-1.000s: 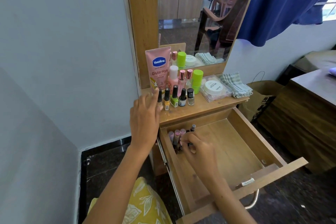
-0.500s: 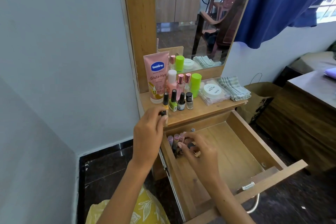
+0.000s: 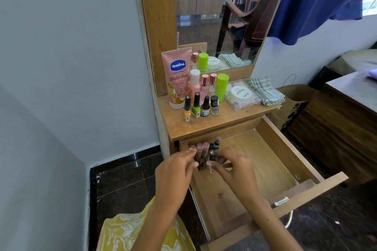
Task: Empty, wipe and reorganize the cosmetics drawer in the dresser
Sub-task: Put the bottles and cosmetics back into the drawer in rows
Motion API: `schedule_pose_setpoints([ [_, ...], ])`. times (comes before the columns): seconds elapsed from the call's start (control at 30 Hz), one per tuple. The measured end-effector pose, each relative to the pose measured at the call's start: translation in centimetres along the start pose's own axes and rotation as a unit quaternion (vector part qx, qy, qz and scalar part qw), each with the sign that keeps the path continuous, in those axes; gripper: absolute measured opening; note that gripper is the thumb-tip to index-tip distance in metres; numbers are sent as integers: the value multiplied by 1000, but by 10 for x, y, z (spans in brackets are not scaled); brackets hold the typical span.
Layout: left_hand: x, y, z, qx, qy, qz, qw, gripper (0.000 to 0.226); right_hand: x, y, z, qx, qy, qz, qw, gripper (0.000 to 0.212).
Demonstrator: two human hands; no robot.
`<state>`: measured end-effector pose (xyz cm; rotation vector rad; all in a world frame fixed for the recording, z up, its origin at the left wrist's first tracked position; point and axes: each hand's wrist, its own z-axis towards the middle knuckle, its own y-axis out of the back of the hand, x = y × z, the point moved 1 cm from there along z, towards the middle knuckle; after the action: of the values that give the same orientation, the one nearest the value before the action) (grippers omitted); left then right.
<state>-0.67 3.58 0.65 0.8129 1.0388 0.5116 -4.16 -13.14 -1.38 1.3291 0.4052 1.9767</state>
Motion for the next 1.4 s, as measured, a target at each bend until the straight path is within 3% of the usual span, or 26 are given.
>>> schedule_pose_setpoints([
  [0.1,14,-12,-4,168,6,113,979,51,-3,0,2,49,-25,-13,998,17],
  [0.17,17,-19,-5,217,7,145,965,59,-1,1,5,80,-16,-30,996,16],
  [0.37,20,-24,-5,223,20,170,960,64,2,5,4,119,-12,-65,991,15],
  [0.63,17,-24,-7,221,24,174,959,64,-6,-12,5,230,-78,-97,965,18],
  [0.97,15,-25,-10,213,18,157,964,62,-9,-19,13,271,-85,-135,949,26],
  [1.13,14,-24,-8,221,22,146,964,62,0,14,31,220,-72,-176,957,17],
  [1.23,13,-24,-9,215,26,151,965,62,12,21,46,110,-45,-142,983,13],
  [1.4,13,-24,-7,222,32,152,963,63,34,5,78,33,-1,-138,990,46],
])
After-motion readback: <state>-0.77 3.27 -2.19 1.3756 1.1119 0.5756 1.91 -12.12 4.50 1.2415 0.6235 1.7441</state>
